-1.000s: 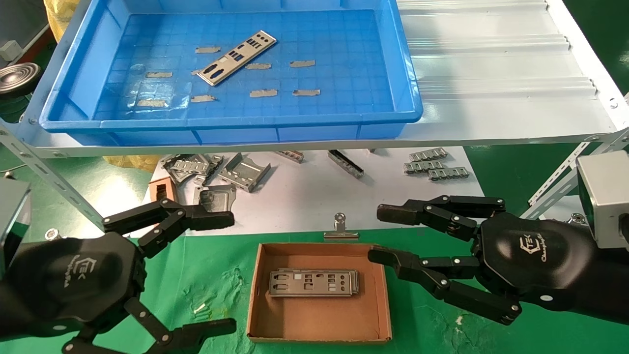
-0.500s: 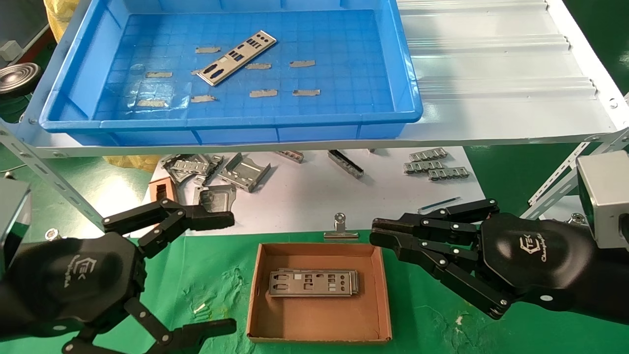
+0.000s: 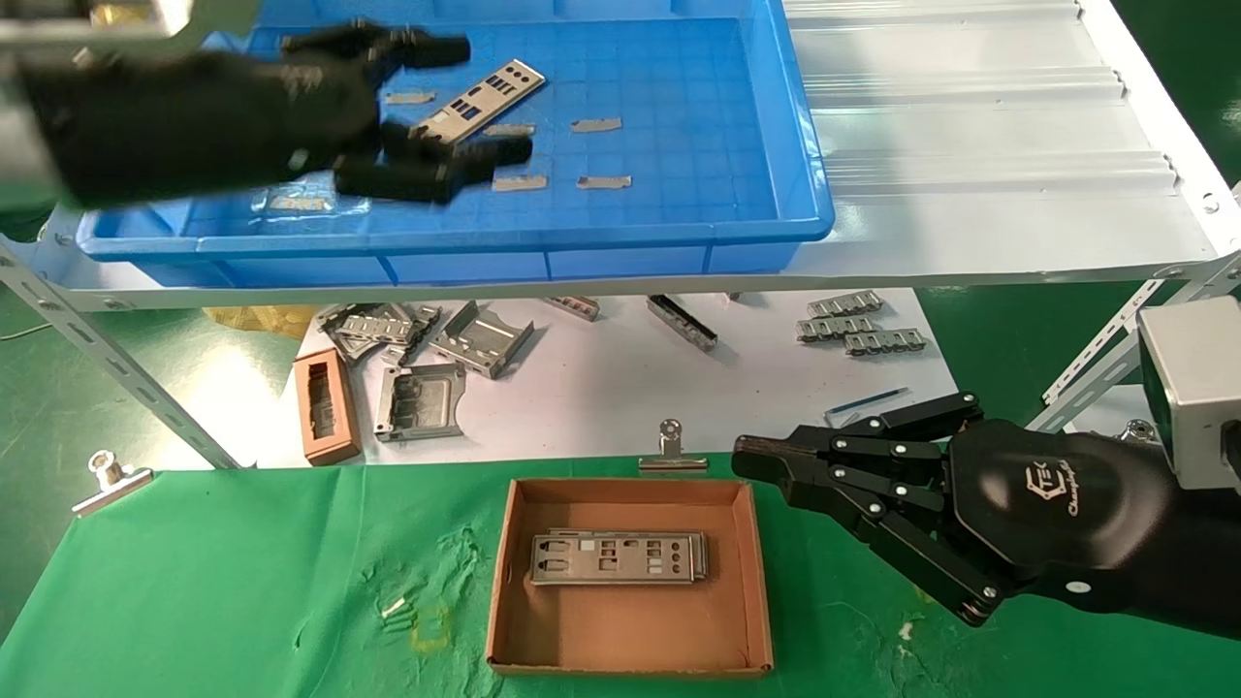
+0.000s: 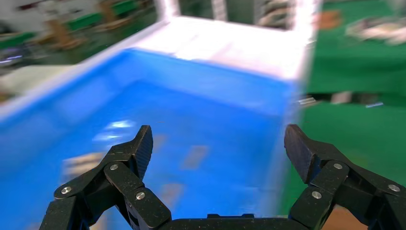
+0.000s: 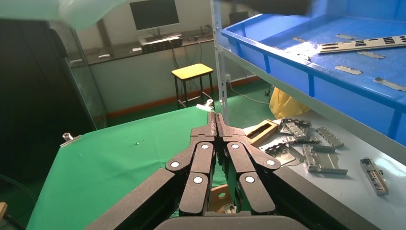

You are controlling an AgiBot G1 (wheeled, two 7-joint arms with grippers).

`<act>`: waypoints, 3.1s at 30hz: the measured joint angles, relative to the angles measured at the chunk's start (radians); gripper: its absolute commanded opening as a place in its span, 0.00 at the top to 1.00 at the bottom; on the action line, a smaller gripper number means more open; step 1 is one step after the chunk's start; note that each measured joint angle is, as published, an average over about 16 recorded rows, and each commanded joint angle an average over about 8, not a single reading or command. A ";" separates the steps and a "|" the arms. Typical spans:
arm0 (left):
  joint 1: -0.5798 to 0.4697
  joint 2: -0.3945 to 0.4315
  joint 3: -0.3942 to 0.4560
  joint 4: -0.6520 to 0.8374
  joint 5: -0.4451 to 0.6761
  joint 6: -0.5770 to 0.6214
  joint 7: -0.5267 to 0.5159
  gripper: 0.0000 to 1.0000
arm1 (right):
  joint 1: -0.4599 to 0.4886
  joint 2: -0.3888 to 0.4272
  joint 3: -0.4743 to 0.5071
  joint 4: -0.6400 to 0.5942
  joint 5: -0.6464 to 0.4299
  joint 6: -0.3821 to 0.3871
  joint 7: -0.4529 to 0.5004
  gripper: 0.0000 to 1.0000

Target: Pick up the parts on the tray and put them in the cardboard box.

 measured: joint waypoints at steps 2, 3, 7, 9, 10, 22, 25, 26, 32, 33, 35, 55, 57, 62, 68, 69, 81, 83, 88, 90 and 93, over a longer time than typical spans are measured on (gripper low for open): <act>-0.061 0.057 0.022 0.107 0.052 -0.054 0.021 0.00 | 0.000 0.000 0.000 0.000 0.000 0.000 0.000 1.00; -0.087 0.083 0.031 0.157 0.075 -0.082 0.031 0.00 | 0.000 0.000 0.000 0.000 0.000 0.000 0.000 1.00; -0.165 0.175 0.061 0.334 0.146 -0.191 0.066 0.00 | 0.000 0.000 0.000 0.000 0.000 0.000 0.000 1.00; -0.191 0.212 0.071 0.404 0.169 -0.238 0.076 0.00 | 0.000 0.000 0.000 0.000 0.000 0.000 0.000 1.00; -0.202 0.228 0.074 0.433 0.178 -0.259 0.081 0.00 | 0.000 0.000 0.000 0.000 0.000 0.000 0.000 1.00; -0.265 0.310 0.100 0.617 0.224 -0.334 0.115 0.28 | 0.000 0.000 0.000 0.000 0.000 0.000 0.000 0.00; -0.270 0.315 0.105 0.634 0.231 -0.335 0.125 0.65 | 0.000 0.000 0.000 0.000 0.000 0.000 0.000 0.00; -0.272 0.317 0.106 0.639 0.232 -0.336 0.128 0.78 | 0.000 0.000 0.000 0.000 0.000 0.000 0.000 0.00; -0.275 0.324 0.109 0.661 0.237 -0.345 0.144 1.00 | 0.000 0.000 0.000 0.000 0.000 0.000 0.000 0.00; -0.275 0.325 0.109 0.663 0.237 -0.347 0.146 1.00 | 0.000 0.000 0.000 0.000 0.000 0.000 0.000 0.00; -0.275 0.327 0.108 0.668 0.236 -0.351 0.149 1.00 | 0.000 0.000 0.000 0.000 0.000 0.000 0.000 0.00; -0.285 0.344 0.110 0.695 0.240 -0.380 0.127 1.00 | 0.000 0.000 0.000 0.000 0.000 0.000 0.000 0.00; -0.288 0.343 0.110 0.693 0.239 -0.378 0.127 1.00 | 0.000 0.000 0.000 0.000 0.000 0.000 0.000 0.00; -0.298 0.335 0.106 0.683 0.233 -0.361 0.131 1.00 | 0.000 0.000 0.000 0.000 0.000 0.000 0.000 0.00; -0.316 0.309 0.093 0.663 0.213 -0.300 0.151 1.00 | 0.000 0.000 0.000 0.000 0.000 0.000 0.000 0.00; -0.319 0.303 0.089 0.659 0.208 -0.283 0.156 1.00 | 0.000 0.000 0.000 0.000 0.000 0.000 0.000 0.00; -0.353 0.204 0.051 0.607 0.144 0.060 0.248 1.00 | 0.000 0.000 0.000 0.000 0.000 0.000 0.000 0.00; -0.355 0.188 0.047 0.598 0.135 0.127 0.267 1.00 | 0.000 0.000 0.000 0.000 0.000 0.000 0.000 0.00; -0.343 0.158 0.047 0.557 0.113 0.258 0.304 1.00 | 0.000 0.000 0.000 0.000 0.000 0.000 0.000 0.00; -0.328 0.145 0.054 0.522 0.098 0.296 0.309 1.00 | 0.000 0.000 0.000 0.000 0.000 0.000 0.000 0.00; -0.289 0.117 0.075 0.435 0.060 0.337 0.300 1.00 | 0.000 0.000 0.000 0.000 0.000 0.000 0.000 0.00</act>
